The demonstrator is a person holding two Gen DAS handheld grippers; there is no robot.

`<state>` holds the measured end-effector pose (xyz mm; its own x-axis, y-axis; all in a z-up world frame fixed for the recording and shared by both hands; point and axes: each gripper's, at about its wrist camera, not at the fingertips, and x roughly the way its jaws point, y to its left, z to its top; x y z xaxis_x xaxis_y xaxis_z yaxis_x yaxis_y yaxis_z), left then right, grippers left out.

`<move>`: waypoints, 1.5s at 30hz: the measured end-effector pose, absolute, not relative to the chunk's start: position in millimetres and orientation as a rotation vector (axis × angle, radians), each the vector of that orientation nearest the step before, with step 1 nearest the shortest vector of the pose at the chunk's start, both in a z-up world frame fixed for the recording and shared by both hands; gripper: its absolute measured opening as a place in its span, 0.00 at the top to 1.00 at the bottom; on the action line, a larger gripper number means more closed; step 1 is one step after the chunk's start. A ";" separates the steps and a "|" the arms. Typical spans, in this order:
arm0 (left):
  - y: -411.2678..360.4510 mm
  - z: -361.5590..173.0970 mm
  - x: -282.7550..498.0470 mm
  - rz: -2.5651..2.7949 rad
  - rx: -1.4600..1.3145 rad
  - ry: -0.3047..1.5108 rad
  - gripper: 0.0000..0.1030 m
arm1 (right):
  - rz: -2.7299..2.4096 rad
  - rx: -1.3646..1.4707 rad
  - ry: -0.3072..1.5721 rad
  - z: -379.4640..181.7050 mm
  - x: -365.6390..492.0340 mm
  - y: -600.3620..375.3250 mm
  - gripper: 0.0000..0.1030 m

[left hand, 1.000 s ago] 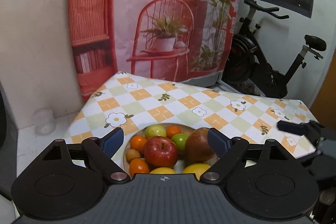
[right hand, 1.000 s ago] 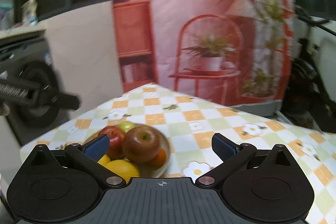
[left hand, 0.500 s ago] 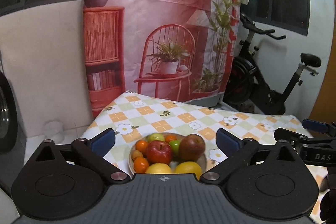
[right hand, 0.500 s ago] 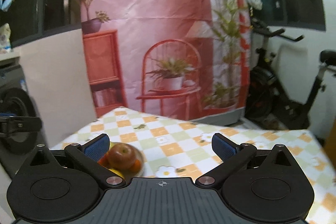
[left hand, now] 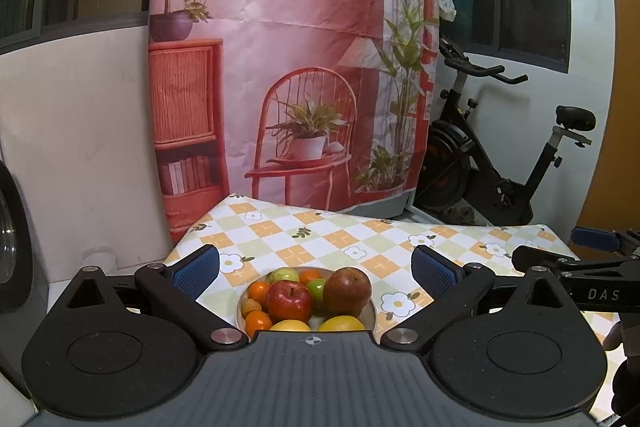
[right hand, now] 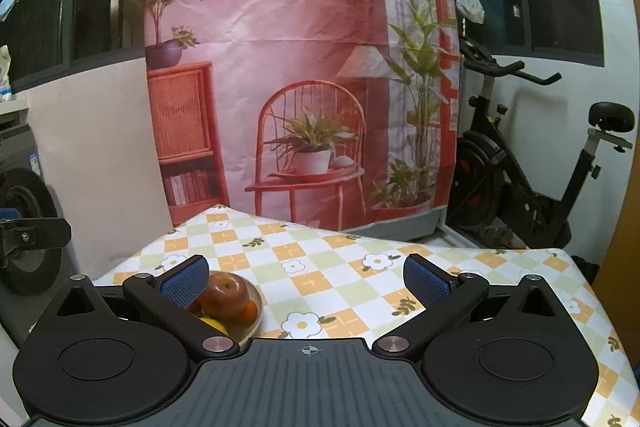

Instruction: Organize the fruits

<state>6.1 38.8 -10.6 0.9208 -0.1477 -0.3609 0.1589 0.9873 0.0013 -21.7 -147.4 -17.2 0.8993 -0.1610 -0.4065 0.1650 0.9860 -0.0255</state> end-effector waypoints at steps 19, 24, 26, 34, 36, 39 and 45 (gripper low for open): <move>37.7 -9.2 -1.9 -0.143 0.042 0.351 0.00 | -0.168 0.020 0.421 -17.8 -26.0 -147.1 0.00; 37.1 -8.9 0.5 -0.144 0.042 0.358 0.00 | -0.168 0.021 0.419 -17.0 -26.5 -147.8 0.00; 36.9 -9.0 1.0 -0.143 0.040 0.362 0.00 | -0.167 0.022 0.420 -17.0 -26.4 -147.6 0.00; 37.7 -9.1 -0.7 -0.144 0.042 0.359 0.00 | -0.168 0.020 0.418 -16.1 -25.9 -148.4 0.00; 37.1 -8.8 -0.6 -0.144 0.043 0.359 0.00 | -0.168 0.019 0.418 -16.0 -26.2 -148.3 0.00; 36.4 -8.2 -0.7 -0.141 0.044 0.357 0.00 | -0.168 0.020 0.418 -15.9 -26.3 -148.2 0.00; 36.0 -7.6 -2.1 -0.137 0.048 0.353 0.00 | -0.170 0.021 0.406 -12.9 -29.6 -147.5 0.00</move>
<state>-2.1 36.0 -7.6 0.9293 -0.1255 -0.3473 0.1422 0.9896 0.0232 -29.6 -147.5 -12.9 0.9047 -0.1603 -0.3946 0.1687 0.9856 -0.0135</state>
